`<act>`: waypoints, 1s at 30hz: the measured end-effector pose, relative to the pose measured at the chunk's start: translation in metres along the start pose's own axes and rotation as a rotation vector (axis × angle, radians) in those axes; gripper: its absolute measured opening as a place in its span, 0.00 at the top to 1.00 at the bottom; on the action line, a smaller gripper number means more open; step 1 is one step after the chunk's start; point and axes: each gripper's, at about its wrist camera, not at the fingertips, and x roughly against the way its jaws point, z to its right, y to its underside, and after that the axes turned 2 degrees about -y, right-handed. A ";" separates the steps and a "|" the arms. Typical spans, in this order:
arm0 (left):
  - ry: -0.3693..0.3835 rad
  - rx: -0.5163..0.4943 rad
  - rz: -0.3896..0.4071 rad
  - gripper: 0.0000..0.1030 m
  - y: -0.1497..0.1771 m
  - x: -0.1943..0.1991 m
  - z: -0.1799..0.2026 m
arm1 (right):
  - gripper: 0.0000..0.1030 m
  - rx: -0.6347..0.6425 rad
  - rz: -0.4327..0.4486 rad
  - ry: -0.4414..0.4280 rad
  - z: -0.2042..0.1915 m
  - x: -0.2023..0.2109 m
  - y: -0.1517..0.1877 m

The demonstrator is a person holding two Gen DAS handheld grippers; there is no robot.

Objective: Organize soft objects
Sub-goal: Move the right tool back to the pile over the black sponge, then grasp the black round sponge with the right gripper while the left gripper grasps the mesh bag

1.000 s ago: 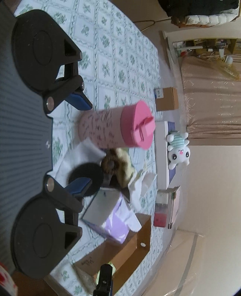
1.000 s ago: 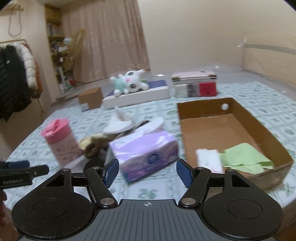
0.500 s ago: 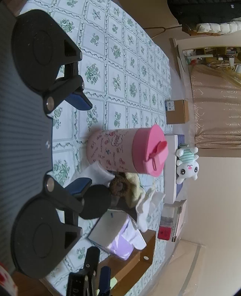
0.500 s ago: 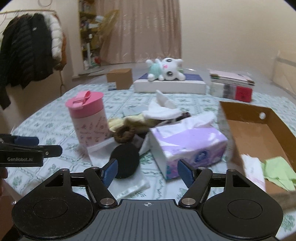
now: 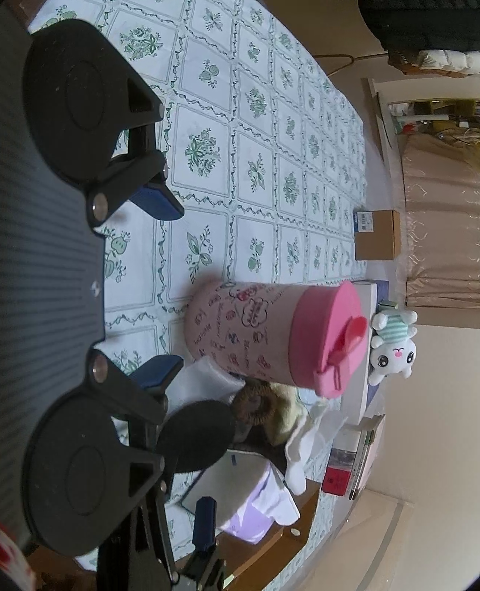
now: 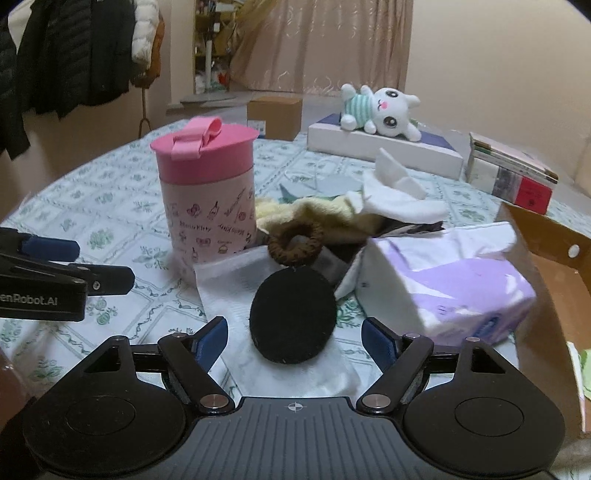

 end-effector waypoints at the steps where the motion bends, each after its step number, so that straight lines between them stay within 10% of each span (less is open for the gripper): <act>1: 0.001 0.001 -0.001 0.25 0.000 -0.002 -0.001 | 0.23 0.013 -0.003 0.008 -0.003 -0.004 0.000; 30: 0.077 0.019 -0.019 0.25 0.002 -0.007 -0.001 | 0.41 0.014 -0.095 0.055 0.000 -0.006 0.019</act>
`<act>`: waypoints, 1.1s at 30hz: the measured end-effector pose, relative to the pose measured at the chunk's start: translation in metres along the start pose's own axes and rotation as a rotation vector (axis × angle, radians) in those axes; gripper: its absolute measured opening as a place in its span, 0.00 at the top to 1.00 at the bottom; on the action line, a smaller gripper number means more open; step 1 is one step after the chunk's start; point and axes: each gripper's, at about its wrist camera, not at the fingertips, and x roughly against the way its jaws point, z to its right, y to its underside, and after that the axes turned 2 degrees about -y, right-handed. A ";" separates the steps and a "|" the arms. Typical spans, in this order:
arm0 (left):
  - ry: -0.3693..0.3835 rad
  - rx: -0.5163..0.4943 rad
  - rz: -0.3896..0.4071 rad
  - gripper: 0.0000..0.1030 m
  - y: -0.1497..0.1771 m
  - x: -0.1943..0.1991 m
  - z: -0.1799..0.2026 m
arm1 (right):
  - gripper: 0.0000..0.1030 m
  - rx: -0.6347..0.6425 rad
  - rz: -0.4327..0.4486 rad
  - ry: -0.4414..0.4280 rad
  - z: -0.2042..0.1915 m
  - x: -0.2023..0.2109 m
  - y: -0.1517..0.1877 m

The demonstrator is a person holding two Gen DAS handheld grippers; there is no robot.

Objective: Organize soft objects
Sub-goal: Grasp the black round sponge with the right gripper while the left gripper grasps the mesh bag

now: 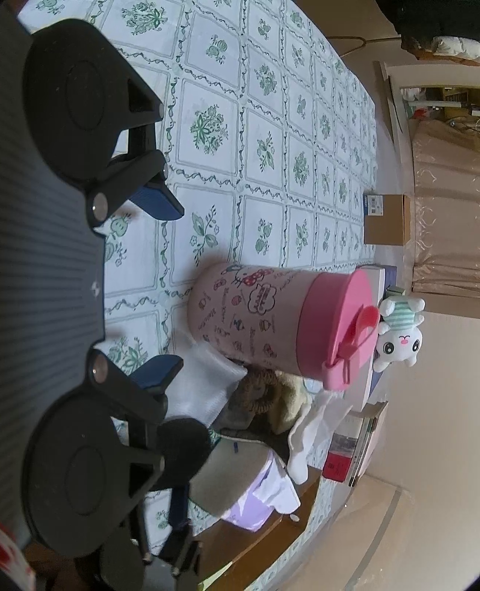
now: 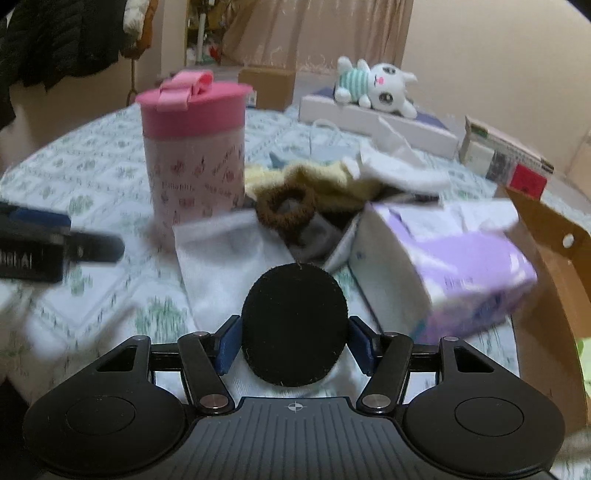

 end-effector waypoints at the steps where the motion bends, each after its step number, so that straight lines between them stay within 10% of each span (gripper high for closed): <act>1: 0.003 0.000 0.000 0.25 0.000 0.001 0.001 | 0.41 0.001 -0.011 -0.003 0.000 0.001 0.003; 11: 0.006 0.021 0.002 0.25 -0.001 0.013 -0.001 | 0.42 -0.145 -0.036 -0.191 0.000 0.019 0.014; 33: 0.169 0.030 -0.190 0.14 0.024 -0.026 0.078 | 0.42 -0.284 0.061 -0.012 0.082 0.081 0.044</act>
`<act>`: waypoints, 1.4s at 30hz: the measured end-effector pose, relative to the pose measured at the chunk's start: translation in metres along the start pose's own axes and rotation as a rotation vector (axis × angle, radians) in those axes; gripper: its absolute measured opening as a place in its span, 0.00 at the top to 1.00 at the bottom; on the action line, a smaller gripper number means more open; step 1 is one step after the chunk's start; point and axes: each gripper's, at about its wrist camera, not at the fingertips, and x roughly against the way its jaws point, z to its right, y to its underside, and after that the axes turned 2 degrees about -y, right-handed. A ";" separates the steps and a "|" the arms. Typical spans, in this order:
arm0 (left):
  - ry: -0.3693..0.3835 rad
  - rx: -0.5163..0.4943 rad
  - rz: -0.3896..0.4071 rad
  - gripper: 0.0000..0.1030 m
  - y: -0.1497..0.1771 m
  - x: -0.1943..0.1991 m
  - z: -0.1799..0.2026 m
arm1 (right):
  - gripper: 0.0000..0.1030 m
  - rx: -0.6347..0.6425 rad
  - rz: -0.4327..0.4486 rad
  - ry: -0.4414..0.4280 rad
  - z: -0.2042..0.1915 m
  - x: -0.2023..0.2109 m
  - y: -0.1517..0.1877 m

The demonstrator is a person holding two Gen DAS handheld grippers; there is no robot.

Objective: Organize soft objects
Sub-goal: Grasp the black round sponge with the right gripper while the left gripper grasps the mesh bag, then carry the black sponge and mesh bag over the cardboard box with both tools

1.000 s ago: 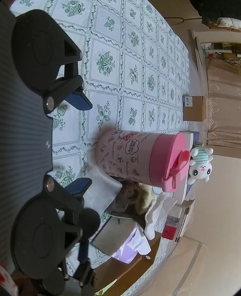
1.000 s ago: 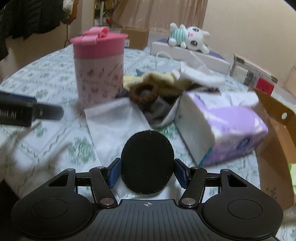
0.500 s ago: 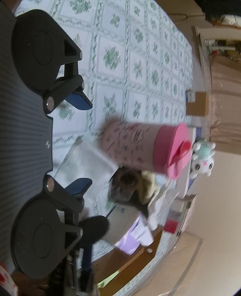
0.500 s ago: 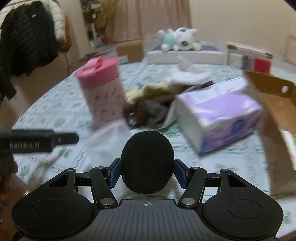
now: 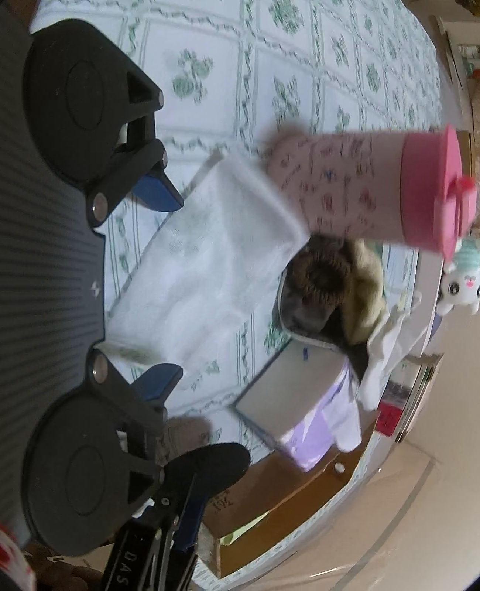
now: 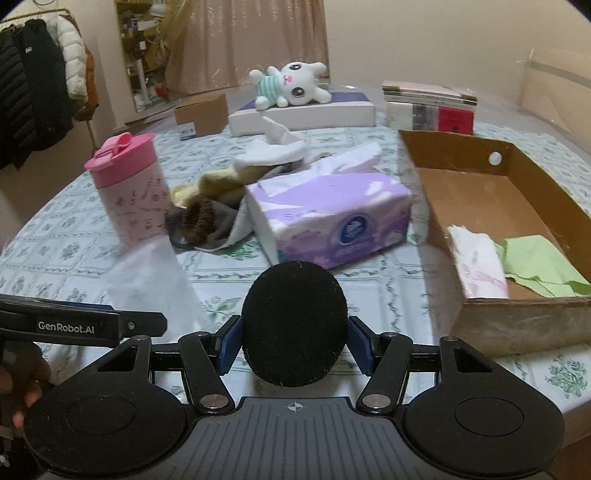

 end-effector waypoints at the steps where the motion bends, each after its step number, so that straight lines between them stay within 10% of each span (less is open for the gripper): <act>1: -0.002 -0.008 -0.004 0.12 -0.001 -0.003 0.004 | 0.42 -0.003 0.002 0.001 0.002 0.000 0.000; 13: -0.115 -0.182 0.015 0.21 0.001 -0.022 0.035 | 0.42 -0.016 0.006 -0.005 0.010 0.000 0.004; 25: -0.100 -0.225 0.015 0.96 0.001 -0.007 0.023 | 0.42 -0.005 0.016 -0.008 0.007 0.004 0.003; 42: -0.030 -0.265 0.105 0.97 -0.007 0.051 0.036 | 0.42 0.017 0.080 -0.011 -0.009 0.030 -0.005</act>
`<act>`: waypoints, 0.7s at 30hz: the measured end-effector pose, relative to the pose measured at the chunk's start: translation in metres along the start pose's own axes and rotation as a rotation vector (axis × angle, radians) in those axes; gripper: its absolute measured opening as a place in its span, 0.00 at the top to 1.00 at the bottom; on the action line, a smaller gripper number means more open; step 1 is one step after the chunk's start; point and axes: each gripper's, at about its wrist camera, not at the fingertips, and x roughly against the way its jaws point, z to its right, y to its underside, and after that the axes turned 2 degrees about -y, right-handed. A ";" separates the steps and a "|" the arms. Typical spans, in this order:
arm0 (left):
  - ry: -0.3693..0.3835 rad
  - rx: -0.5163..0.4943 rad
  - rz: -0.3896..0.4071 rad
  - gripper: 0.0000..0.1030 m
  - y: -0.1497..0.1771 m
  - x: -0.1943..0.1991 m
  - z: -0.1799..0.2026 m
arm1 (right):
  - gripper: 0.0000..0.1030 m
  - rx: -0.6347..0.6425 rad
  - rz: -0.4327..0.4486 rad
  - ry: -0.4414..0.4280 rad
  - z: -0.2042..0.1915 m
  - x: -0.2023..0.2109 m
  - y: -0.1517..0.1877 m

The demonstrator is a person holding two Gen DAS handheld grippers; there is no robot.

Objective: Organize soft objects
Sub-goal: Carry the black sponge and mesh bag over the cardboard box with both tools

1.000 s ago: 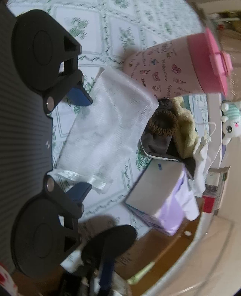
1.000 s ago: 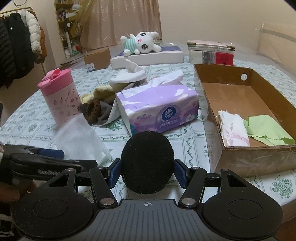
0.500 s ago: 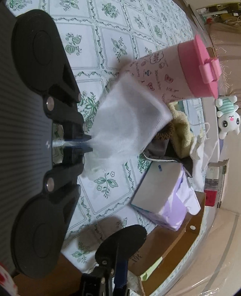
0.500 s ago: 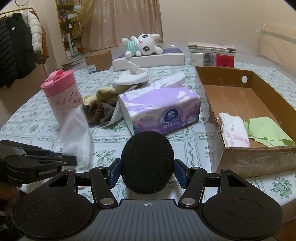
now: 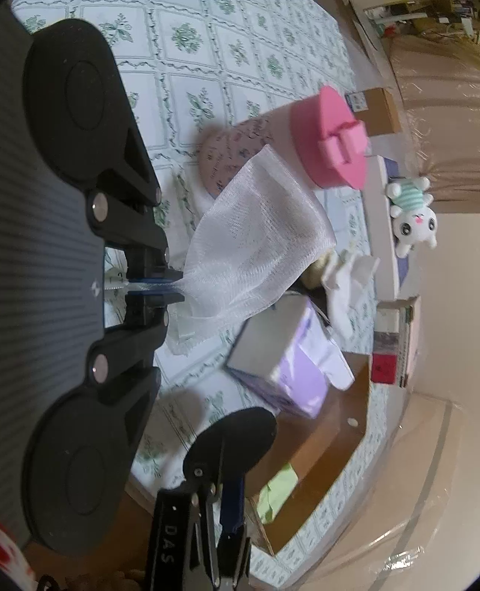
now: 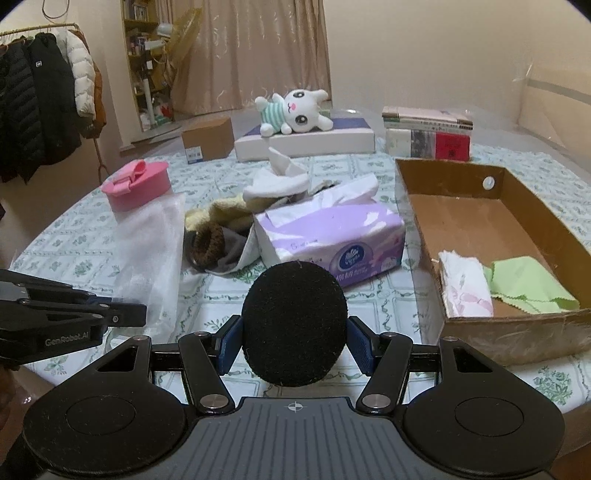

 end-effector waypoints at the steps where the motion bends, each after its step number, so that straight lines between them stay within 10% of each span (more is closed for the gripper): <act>1: 0.005 -0.002 0.003 0.97 -0.002 0.001 0.002 | 0.42 0.000 0.004 0.002 0.001 0.002 -0.001; 21: 0.126 -0.100 0.037 0.97 -0.031 0.008 0.058 | 0.42 -0.051 0.084 0.097 0.038 0.043 -0.009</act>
